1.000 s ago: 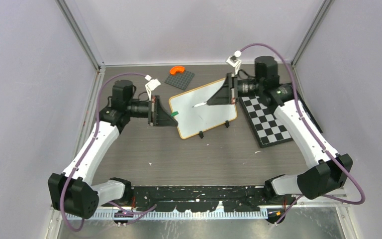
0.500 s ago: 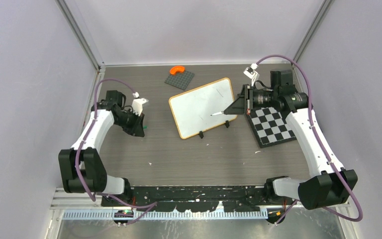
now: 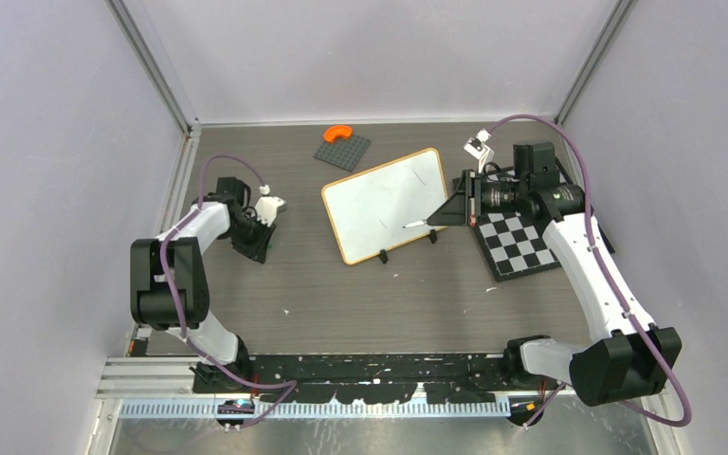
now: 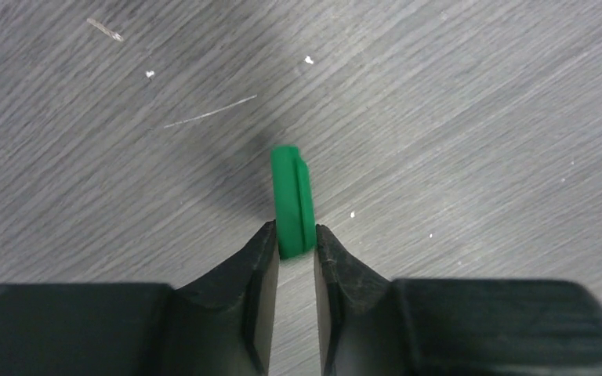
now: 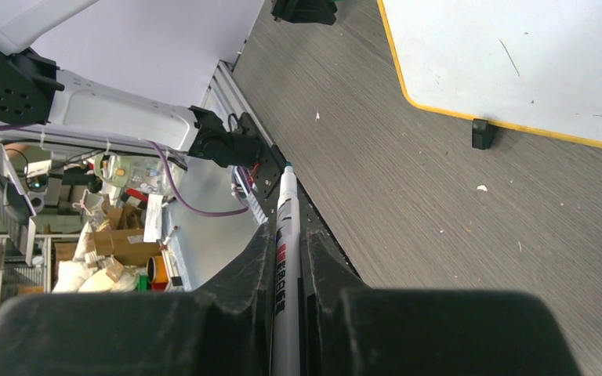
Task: Write a sentence on the whiteboard
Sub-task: Place the pen cap at the center of the board, then write a sentence on the whiteboard.
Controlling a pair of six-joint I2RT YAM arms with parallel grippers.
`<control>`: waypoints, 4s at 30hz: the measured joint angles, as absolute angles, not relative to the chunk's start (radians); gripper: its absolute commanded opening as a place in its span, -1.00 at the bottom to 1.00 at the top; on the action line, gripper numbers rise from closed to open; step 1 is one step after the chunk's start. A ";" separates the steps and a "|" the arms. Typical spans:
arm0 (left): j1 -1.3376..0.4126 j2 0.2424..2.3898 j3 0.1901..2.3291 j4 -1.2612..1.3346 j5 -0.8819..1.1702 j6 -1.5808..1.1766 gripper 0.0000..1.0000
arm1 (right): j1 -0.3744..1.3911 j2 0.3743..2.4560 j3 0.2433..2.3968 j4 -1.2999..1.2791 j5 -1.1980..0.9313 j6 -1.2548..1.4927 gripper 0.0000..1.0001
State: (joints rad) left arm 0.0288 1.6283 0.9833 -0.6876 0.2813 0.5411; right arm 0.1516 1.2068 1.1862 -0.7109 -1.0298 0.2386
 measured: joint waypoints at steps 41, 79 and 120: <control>-0.823 1.498 1.416 -1.050 0.342 1.140 0.32 | -0.208 1.224 1.193 -0.768 -1.014 0.170 -0.99; -0.941 2.160 1.731 -1.061 0.091 1.634 -0.84 | -0.408 1.240 1.181 -0.579 -1.092 0.278 -1.00; -0.928 1.725 1.980 -1.185 0.369 0.499 0.99 | -0.134 1.260 1.321 -0.799 -1.039 0.083 -0.99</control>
State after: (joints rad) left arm -0.9283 1.7252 1.9804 -1.1851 0.3691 0.4988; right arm -0.1341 1.2598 1.3209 -0.7994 -1.0393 0.0830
